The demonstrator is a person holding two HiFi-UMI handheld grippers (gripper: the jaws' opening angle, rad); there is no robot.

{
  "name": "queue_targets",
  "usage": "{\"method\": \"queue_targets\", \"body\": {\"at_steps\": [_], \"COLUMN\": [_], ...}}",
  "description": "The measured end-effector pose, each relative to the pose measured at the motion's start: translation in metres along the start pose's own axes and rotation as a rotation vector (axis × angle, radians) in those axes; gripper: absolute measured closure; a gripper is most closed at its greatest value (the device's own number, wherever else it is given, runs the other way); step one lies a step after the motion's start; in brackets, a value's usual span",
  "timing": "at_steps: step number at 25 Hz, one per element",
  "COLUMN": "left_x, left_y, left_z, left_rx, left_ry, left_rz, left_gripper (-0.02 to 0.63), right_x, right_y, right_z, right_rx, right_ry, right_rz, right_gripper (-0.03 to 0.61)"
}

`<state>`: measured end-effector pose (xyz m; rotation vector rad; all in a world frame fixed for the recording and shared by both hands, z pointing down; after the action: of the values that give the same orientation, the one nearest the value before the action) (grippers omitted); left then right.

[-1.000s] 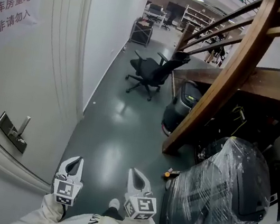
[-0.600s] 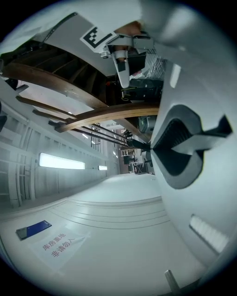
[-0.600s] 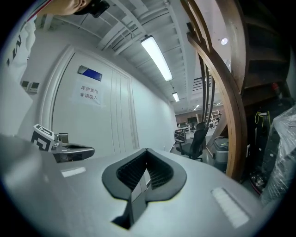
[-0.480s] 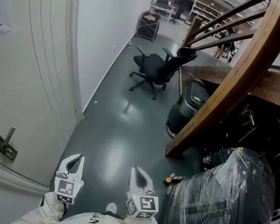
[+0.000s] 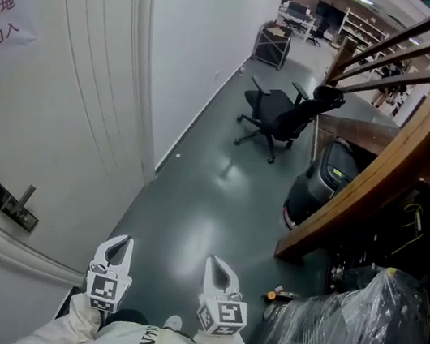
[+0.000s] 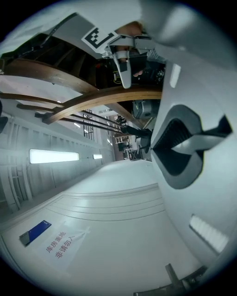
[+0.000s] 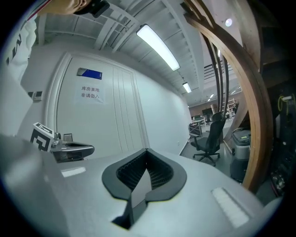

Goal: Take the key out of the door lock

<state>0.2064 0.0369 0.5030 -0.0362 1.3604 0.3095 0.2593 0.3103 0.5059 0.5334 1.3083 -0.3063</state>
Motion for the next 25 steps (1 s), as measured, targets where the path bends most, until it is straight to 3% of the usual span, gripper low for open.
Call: {"method": "queue_targets", "body": {"at_steps": [7, 10, 25], "left_x": [-0.020, -0.032, -0.071], "left_y": [-0.046, -0.067, -0.179], "left_z": [-0.031, -0.057, -0.208], "left_rx": [0.164, 0.290, 0.788], "left_ry": [-0.051, -0.070, -0.070], "left_rz": [-0.019, -0.045, -0.169], "left_gripper": [0.614, 0.614, 0.614], "right_x": [-0.014, -0.015, -0.009], "right_y": [-0.038, -0.070, -0.284], "right_z": [0.056, 0.090, 0.193], "right_rx": [0.155, 0.284, 0.755], "right_ry": [-0.043, -0.064, -0.114], "right_rz": [0.005, -0.022, -0.179], "right_gripper": [0.581, 0.581, 0.581]}}
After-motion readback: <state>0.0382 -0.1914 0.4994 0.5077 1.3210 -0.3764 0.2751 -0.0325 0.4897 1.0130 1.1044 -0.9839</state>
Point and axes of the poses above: the fingertips, and each gripper's own axes: z forward along the fingers, y to its right, x out of its top, the point moved 10 cm from there along -z, backward along the fingers, and after that the axes turned 5 degrees about -x, right-handed, at the moved point
